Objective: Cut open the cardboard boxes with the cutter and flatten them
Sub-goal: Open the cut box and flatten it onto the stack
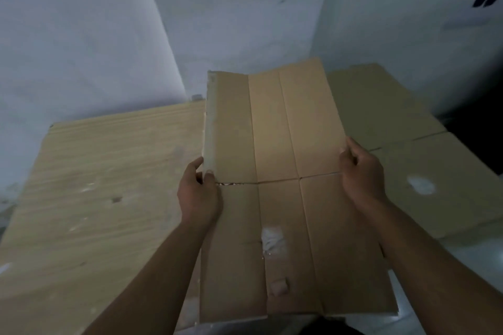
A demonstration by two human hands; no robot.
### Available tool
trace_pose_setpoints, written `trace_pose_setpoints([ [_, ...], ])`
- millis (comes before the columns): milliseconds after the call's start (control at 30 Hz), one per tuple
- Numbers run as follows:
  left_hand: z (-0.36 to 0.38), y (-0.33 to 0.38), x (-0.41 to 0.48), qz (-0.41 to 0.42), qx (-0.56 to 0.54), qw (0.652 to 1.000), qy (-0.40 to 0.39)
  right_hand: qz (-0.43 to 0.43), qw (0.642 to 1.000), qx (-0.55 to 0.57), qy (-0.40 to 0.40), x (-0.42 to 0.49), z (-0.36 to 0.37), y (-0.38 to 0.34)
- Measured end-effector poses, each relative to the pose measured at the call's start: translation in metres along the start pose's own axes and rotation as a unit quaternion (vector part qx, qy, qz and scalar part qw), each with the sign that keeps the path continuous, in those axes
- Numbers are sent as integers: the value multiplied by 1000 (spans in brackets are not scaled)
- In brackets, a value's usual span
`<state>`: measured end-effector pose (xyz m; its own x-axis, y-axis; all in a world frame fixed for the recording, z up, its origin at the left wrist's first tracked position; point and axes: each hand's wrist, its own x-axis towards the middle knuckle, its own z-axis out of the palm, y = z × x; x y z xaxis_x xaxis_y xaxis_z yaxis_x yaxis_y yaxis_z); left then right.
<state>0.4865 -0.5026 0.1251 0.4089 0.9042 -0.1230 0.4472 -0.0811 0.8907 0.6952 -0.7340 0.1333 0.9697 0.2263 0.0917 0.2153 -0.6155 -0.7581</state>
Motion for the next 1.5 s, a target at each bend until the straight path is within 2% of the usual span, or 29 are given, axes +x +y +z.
trace_pose_setpoints([
  [233,153,77,-60,-23,-34,999,-8,-9,999,-40,-25,107,-122,79],
  [467,241,127,-74,-47,-64,996,-27,-39,995,-87,-33,198,-178,114],
  [567,267,134,-65,-69,-33,995,-58,-25,993,-110,-44,227,-180,130],
  [633,278,135,-62,-63,42,993,-92,1,987,-139,-75,240,-176,142],
  [733,284,131,-62,-31,146,983,-106,38,972,-186,-135,244,-164,160],
  [800,286,127,-60,-28,177,978,-105,46,970,-195,-136,242,-157,168],
  [1100,285,124,-57,-24,169,979,-107,56,954,-279,-96,227,-136,164],
  [1267,265,122,-53,12,177,977,-119,-71,947,-298,-93,201,-111,129],
  [1500,174,93,-28,24,200,972,-124,-196,926,-262,-190,123,-35,34],
])
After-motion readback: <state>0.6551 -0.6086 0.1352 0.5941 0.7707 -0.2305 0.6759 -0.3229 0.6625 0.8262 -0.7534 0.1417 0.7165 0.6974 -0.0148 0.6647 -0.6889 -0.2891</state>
